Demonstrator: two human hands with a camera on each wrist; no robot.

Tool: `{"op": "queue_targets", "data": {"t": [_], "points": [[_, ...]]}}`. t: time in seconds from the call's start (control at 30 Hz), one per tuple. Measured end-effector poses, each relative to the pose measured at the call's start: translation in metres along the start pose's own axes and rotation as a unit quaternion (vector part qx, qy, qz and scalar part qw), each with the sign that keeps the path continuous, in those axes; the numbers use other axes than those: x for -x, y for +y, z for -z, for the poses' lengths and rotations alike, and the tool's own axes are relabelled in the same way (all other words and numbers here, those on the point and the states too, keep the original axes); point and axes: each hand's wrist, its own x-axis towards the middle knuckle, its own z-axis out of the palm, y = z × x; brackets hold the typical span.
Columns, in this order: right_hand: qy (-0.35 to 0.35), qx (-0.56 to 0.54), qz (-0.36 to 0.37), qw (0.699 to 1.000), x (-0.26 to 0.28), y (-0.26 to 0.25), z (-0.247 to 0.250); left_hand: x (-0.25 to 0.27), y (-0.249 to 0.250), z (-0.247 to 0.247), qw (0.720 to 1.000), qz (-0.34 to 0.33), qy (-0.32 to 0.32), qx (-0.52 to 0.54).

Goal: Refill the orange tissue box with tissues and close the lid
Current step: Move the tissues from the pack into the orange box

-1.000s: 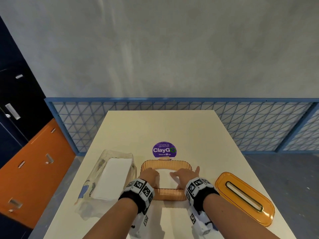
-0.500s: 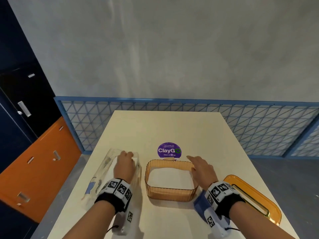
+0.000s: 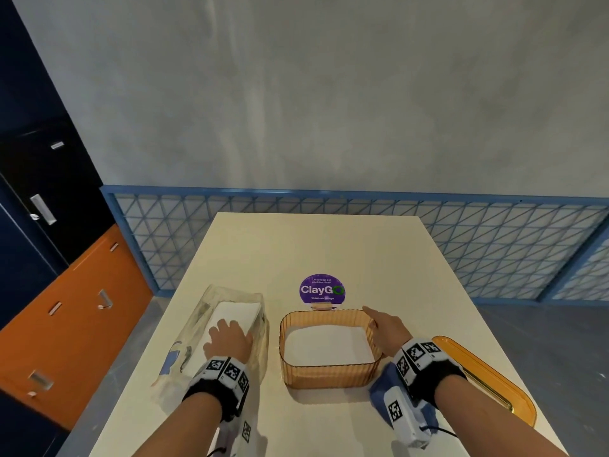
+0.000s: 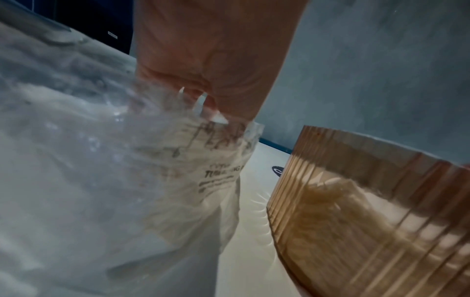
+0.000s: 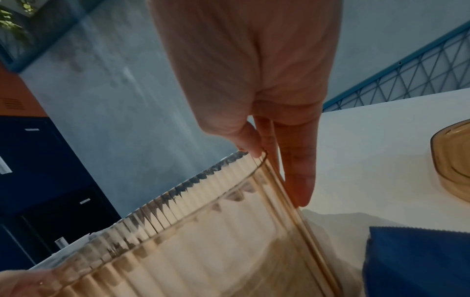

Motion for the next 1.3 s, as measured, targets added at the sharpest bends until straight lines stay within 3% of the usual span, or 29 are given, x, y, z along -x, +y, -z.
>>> {"op": "queue_targets", "data": {"t": [0.37,0.73,0.9,1.0,1.1,1.17,1.23,1.3], "points": [[-0.005,0.011,0.002,1.000,0.002,0.001,0.000,0.001,-0.001,-0.005,0.999,0.001,0.030,0.037],[-0.011,0.025,-0.009,1.000,0.003,-0.006,0.001,-0.001,0.004,-0.010,0.996,-0.034,-0.015,-0.086],[-0.024,0.034,-0.009,0.999,0.004,-0.008,0.001,-0.005,-0.004,0.005,0.997,-0.060,0.025,-0.045],[-0.044,0.023,-0.014,0.999,0.006,-0.009,0.006,-0.007,-0.011,0.027,0.997,-0.039,0.039,0.048],[0.018,-0.021,0.016,0.999,0.007,-0.019,0.015,0.003,-0.011,0.054,0.981,-0.022,0.129,0.146],[0.084,-0.093,0.045,0.991,0.010,-0.035,0.022,0.018,-0.003,0.071,0.959,-0.063,0.210,0.181],[0.047,-0.208,0.050,0.976,0.015,-0.060,0.029,0.037,0.011,0.085,0.934,-0.131,0.259,0.209],[-0.071,-0.358,0.014,0.931,0.023,-0.086,0.037,0.054,0.028,0.087,0.909,-0.204,0.272,0.240]]}}
